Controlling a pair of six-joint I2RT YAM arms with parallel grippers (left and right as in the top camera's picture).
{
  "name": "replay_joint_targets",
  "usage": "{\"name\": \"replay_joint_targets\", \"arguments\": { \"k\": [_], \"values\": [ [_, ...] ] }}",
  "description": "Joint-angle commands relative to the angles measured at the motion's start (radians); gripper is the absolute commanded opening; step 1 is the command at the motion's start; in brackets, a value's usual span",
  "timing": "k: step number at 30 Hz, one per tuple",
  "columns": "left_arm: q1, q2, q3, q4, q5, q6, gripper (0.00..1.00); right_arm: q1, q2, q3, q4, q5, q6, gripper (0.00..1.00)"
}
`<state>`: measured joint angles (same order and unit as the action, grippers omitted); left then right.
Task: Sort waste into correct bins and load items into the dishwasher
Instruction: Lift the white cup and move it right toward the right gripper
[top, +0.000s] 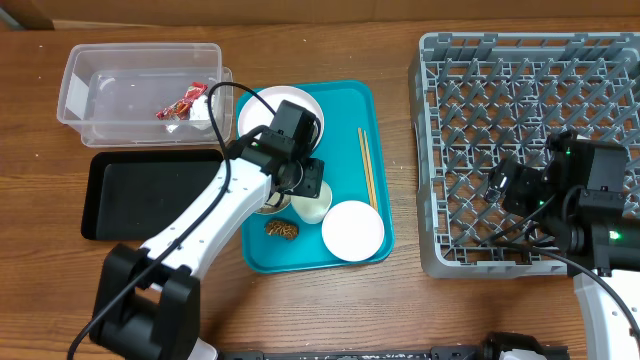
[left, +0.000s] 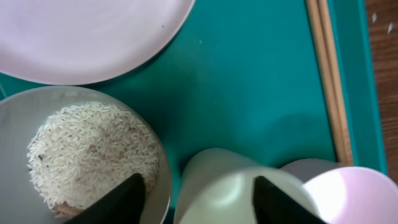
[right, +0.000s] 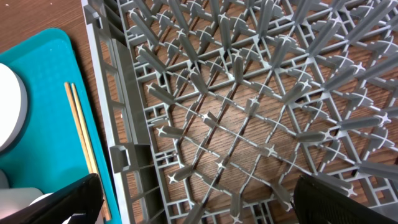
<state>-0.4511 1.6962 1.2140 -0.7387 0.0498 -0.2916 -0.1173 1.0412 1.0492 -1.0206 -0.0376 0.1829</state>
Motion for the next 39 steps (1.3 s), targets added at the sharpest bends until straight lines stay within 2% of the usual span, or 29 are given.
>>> {"name": "replay_joint_targets", "arguments": {
  "k": [1, 2, 6, 8, 11, 13, 19, 26, 29, 31, 33, 35, 39],
  "values": [
    [-0.001, 0.040, -0.010, -0.001, 0.029, 0.008, 0.47, -0.003, -0.002, 0.031, 0.004, -0.005, 0.004, 1.00],
    [-0.001, 0.045, -0.010, -0.003, 0.029, 0.007, 0.44, -0.003, -0.002, 0.031, 0.004, -0.005, 0.004, 1.00],
    [-0.001, 0.049, -0.010, -0.014, 0.029, 0.008, 0.43, -0.003, -0.002, 0.031, 0.004, -0.005, 0.005, 1.00],
    [-0.001, 0.049, -0.010, -0.014, 0.029, 0.008, 0.36, -0.003, -0.002, 0.031, 0.005, -0.005, 0.004, 1.00],
    [-0.001, 0.049, -0.010, -0.019, 0.029, 0.008, 0.14, -0.003, -0.002, 0.031, 0.004, -0.005, 0.004, 1.00],
    [-0.001, 0.049, -0.010, -0.020, 0.029, 0.007, 0.05, -0.003, -0.002, 0.031, 0.004, -0.005, 0.004, 1.00],
    [0.008, 0.048, 0.025, -0.019, 0.018, 0.008, 0.04, -0.003, -0.002, 0.031, 0.004, -0.005, 0.004, 1.00],
    [0.055, 0.048, 0.198, -0.048, 0.047, -0.004, 0.04, -0.003, -0.002, 0.031, 0.005, 0.000, 0.005, 1.00],
    [0.079, 0.048, 0.275, -0.050, 0.150, -0.005, 0.04, -0.003, -0.002, 0.031, 0.009, 0.098, 0.098, 1.00],
    [0.099, 0.048, 0.296, -0.024, 0.285, -0.020, 0.04, -0.003, -0.002, 0.031, 0.036, 0.137, 0.177, 1.00],
    [0.120, 0.049, 0.296, 0.020, 0.460, -0.047, 0.04, -0.003, 0.000, 0.031, 0.095, 0.071, 0.171, 1.00],
    [0.140, 0.056, 0.294, 0.073, 0.672, -0.045, 0.04, -0.003, 0.007, 0.031, 0.169, -0.085, 0.089, 1.00],
    [0.161, 0.066, 0.294, 0.143, 0.949, -0.030, 0.04, -0.003, 0.043, 0.031, 0.256, -0.514, -0.153, 1.00]
  ]
}}
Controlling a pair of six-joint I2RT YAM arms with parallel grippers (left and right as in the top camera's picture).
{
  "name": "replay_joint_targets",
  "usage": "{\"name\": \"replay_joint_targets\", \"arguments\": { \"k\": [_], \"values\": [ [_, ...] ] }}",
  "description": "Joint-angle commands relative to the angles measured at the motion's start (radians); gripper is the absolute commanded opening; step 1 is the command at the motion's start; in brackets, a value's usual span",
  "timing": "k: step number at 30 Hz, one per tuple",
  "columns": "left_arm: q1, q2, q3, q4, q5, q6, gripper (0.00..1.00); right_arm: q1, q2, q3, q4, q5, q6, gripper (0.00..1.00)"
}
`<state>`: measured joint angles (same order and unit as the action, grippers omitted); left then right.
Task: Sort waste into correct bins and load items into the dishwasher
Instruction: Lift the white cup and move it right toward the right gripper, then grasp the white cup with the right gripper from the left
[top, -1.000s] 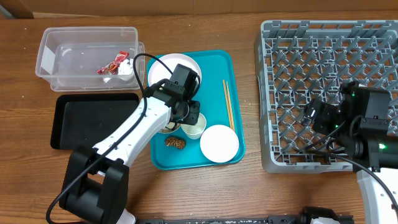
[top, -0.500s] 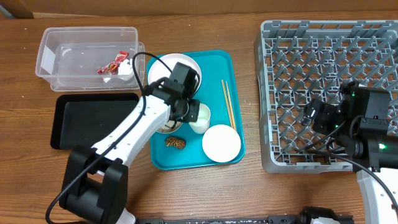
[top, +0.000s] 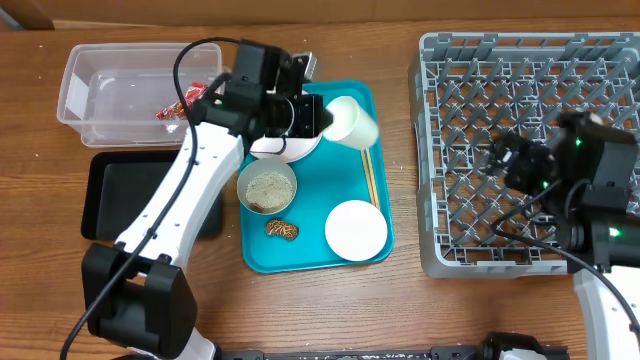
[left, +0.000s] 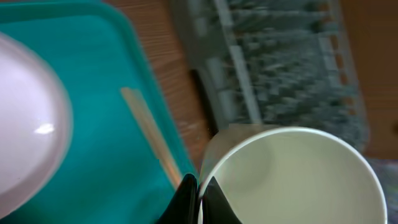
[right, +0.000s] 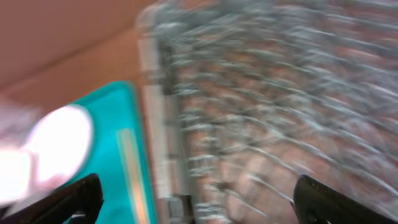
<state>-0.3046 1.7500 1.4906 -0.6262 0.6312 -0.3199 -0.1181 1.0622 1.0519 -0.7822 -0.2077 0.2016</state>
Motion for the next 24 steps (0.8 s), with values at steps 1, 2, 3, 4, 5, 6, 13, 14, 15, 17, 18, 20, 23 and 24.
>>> {"name": "replay_joint_targets", "arguments": {
  "k": [1, 2, 3, 4, 5, 6, 13, 14, 15, 17, 18, 20, 23, 24],
  "values": [
    [0.018, 0.013, 0.018, 0.041, 0.417, 0.007, 0.04, -0.002, 0.033, 0.029, 0.019, -0.439, -0.227, 1.00],
    [0.019, 0.013, 0.018, 0.052, 0.452, 0.011, 0.04, -0.002, 0.043, 0.029, 0.018, -0.516, -0.273, 1.00],
    [0.021, 0.013, 0.018, 0.064, 0.491, 0.014, 0.04, -0.002, 0.056, 0.029, 0.016, -0.601, -0.320, 1.00],
    [0.020, 0.013, 0.018, 0.084, 0.533, 0.014, 0.04, -0.002, 0.069, 0.028, 0.016, -0.683, -0.365, 1.00],
    [0.020, 0.013, 0.018, 0.100, 0.568, 0.013, 0.04, -0.002, 0.082, 0.028, 0.015, -0.760, -0.414, 1.00],
    [0.020, 0.013, 0.018, 0.116, 0.601, 0.013, 0.04, -0.002, 0.092, 0.028, 0.016, -0.820, -0.449, 1.00],
    [0.015, 0.013, 0.018, 0.145, 0.672, -0.003, 0.04, -0.002, 0.172, 0.028, 0.061, -1.051, -0.547, 1.00],
    [0.011, 0.013, 0.018, 0.145, 0.671, -0.003, 0.04, -0.001, 0.181, 0.028, 0.076, -1.083, -0.547, 1.00],
    [0.009, 0.013, 0.018, 0.146, 0.671, -0.003, 0.04, -0.001, 0.188, 0.028, 0.090, -1.114, -0.547, 1.00],
    [0.003, 0.013, 0.018, 0.152, 0.671, -0.004, 0.04, -0.001, 0.201, 0.028, 0.121, -1.177, -0.546, 1.00],
    [0.000, 0.013, 0.018, 0.159, 0.670, -0.017, 0.04, -0.001, 0.206, 0.028, 0.132, -1.196, -0.546, 1.00],
    [-0.005, 0.013, 0.018, 0.175, 0.671, -0.036, 0.04, -0.001, 0.210, 0.028, 0.143, -1.208, -0.546, 1.00],
    [-0.011, 0.013, 0.018, 0.201, 0.671, -0.073, 0.04, -0.001, 0.211, 0.028, 0.146, -1.208, -0.546, 1.00],
    [-0.015, 0.013, 0.018, 0.210, 0.671, -0.089, 0.04, -0.001, 0.211, 0.028, 0.146, -1.208, -0.546, 1.00]
  ]
}}
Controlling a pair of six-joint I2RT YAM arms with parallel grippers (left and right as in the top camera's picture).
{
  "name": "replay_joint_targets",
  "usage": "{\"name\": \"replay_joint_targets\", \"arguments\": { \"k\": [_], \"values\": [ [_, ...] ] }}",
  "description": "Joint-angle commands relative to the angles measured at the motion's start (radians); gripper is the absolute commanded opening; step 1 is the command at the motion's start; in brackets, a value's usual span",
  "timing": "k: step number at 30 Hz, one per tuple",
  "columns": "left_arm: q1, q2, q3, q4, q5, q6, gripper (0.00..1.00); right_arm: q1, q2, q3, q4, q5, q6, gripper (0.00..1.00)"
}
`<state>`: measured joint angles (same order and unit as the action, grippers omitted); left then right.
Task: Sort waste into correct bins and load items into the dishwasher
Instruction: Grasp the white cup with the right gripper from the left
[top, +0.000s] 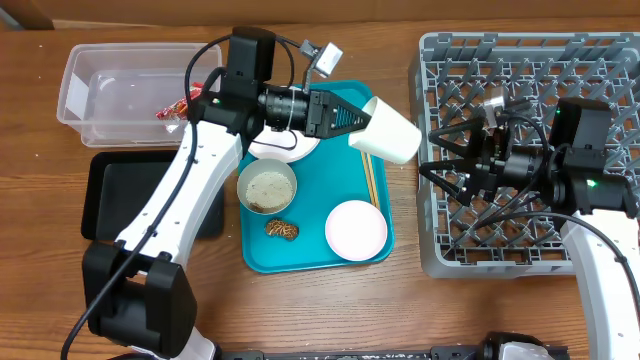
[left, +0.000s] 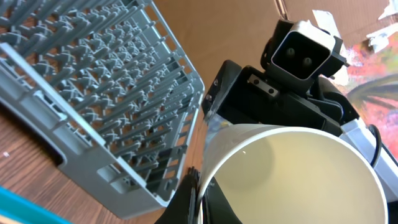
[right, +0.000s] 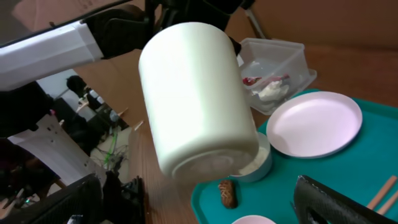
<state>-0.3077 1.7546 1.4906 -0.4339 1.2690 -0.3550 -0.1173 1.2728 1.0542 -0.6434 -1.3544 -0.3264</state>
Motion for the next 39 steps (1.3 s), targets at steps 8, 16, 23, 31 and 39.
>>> {"name": "replay_joint_targets", "arguments": {
  "k": [8, 16, 23, 31, 39],
  "values": [
    [-0.046, 0.008, 0.018, 0.096, 0.029, -0.150, 0.04, -0.002, 0.000, 0.026, 0.037, -0.054, -0.014, 1.00],
    [-0.072, 0.008, 0.018, 0.159, 0.004, -0.230, 0.04, -0.002, 0.000, 0.026, 0.075, -0.054, -0.014, 1.00],
    [-0.092, 0.008, 0.018, 0.172, -0.023, -0.275, 0.04, -0.002, 0.000, 0.026, 0.198, -0.055, 0.097, 1.00],
    [-0.101, 0.008, 0.018, 0.207, -0.042, -0.330, 0.04, -0.002, 0.000, 0.026, 0.204, -0.062, 0.099, 0.98],
    [-0.119, 0.008, 0.018, 0.206, -0.067, -0.349, 0.04, -0.002, 0.000, 0.026, 0.205, -0.062, 0.099, 0.90]
  ]
}}
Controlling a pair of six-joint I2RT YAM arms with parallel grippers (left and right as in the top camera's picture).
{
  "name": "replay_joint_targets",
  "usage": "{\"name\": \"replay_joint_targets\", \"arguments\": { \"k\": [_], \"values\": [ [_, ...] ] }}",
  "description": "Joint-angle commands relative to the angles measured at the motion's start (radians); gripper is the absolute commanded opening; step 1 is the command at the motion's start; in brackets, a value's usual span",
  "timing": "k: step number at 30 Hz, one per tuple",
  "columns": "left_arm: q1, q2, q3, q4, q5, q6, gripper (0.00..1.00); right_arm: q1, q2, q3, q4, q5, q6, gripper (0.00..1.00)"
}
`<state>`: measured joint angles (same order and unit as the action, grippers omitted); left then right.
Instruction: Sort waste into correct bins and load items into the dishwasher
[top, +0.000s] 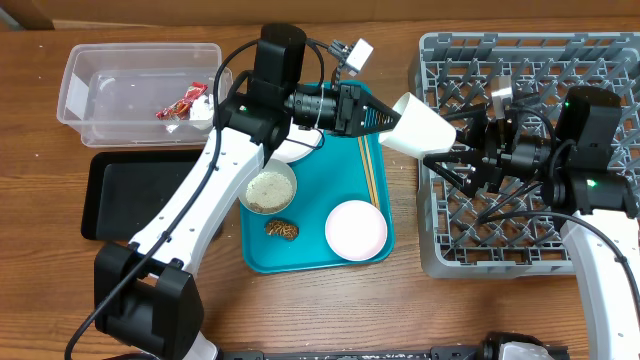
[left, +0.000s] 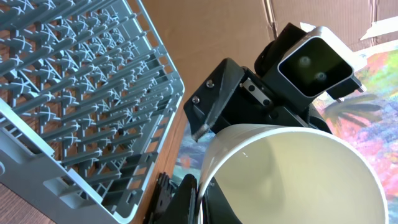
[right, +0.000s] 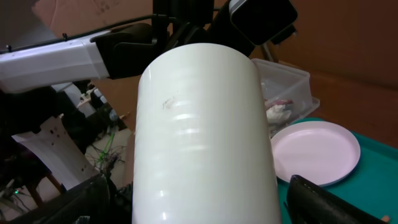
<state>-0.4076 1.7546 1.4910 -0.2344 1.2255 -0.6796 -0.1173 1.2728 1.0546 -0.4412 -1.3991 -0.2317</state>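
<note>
A cream cup (top: 420, 128) hangs on its side in the air between the teal tray (top: 350, 120) and the grey dish rack (top: 540, 90). My left gripper (top: 385, 120) is shut on the cup's rim, with one finger inside and one outside. The left wrist view looks into the cup (left: 298, 180) past the pinching left gripper (left: 200, 196). My right gripper (top: 462, 140) faces the cup's base. In the right wrist view the cup (right: 205, 124) fills the space between the spread fingers of the open right gripper (right: 202, 199).
On the tray are a bowl of rice (top: 267, 188), a pink plate (top: 356, 228), chopsticks (top: 369, 170) and a brown food scrap (top: 282, 229). A clear bin (top: 120, 90) with wrappers and a black tray (top: 130, 195) lie to the left.
My left gripper has carried the cup further right, up to the rack's left edge. The cup now sits between the open fingers of my right gripper, which was short of it before.
My left gripper stood open around the cup on the tray beside the rice bowl, the right one over the rack. Then the left held the cup by its rim above the tray. It then held the cup out toward the turned right gripper, whose fingers now flank it.
</note>
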Motion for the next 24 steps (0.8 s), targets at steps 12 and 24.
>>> {"name": "replay_joint_targets", "arguments": {
  "k": [12, 24],
  "values": [
    [-0.032, 0.008, 0.017, 0.009, -0.056, -0.042, 0.04, -0.002, 0.000, 0.026, 0.002, -0.017, 0.004, 0.65],
    [-0.005, 0.008, 0.017, -0.264, -0.335, 0.199, 0.59, -0.002, 0.000, 0.026, -0.071, 0.051, 0.045, 0.52]
  ]
}}
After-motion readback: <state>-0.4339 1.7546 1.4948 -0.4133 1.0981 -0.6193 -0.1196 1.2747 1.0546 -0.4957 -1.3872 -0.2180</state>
